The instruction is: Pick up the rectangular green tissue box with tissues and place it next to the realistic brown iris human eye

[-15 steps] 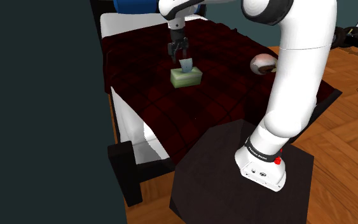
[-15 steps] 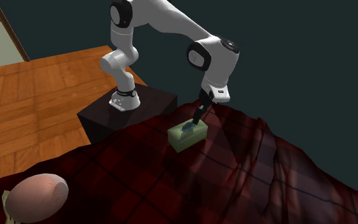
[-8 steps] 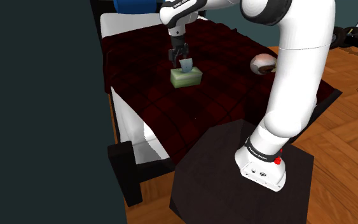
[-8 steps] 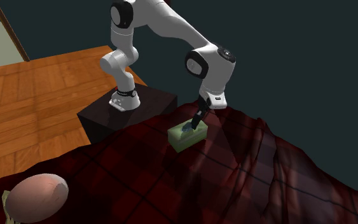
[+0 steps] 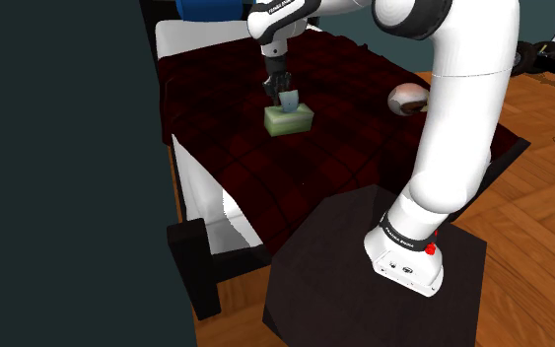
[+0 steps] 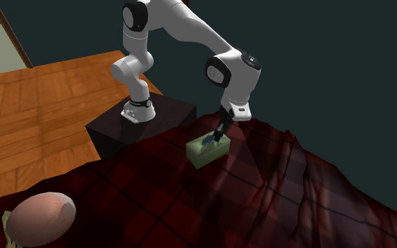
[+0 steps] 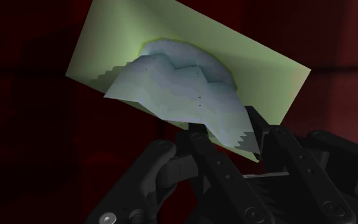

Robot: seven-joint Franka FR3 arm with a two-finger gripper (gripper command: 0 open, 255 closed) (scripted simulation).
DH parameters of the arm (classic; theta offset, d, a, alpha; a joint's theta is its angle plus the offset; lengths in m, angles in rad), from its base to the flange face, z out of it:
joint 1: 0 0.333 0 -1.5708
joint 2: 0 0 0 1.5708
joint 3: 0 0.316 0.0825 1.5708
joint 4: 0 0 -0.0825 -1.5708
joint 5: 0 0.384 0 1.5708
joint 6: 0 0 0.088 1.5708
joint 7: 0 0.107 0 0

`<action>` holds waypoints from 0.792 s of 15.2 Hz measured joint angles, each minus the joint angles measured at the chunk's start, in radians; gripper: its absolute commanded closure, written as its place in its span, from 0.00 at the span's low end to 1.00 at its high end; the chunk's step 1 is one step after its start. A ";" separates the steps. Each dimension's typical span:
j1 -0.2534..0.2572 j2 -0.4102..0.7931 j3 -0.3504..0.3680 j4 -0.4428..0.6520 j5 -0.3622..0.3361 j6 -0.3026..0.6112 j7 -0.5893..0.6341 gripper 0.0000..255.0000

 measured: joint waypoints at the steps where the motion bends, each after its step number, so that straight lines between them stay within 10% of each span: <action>1: 0.000 0.000 0.000 0.000 0.000 0.000 0.000 1.00; 12: 0.002 -0.017 -0.001 0.015 -0.002 -0.033 0.001 1.00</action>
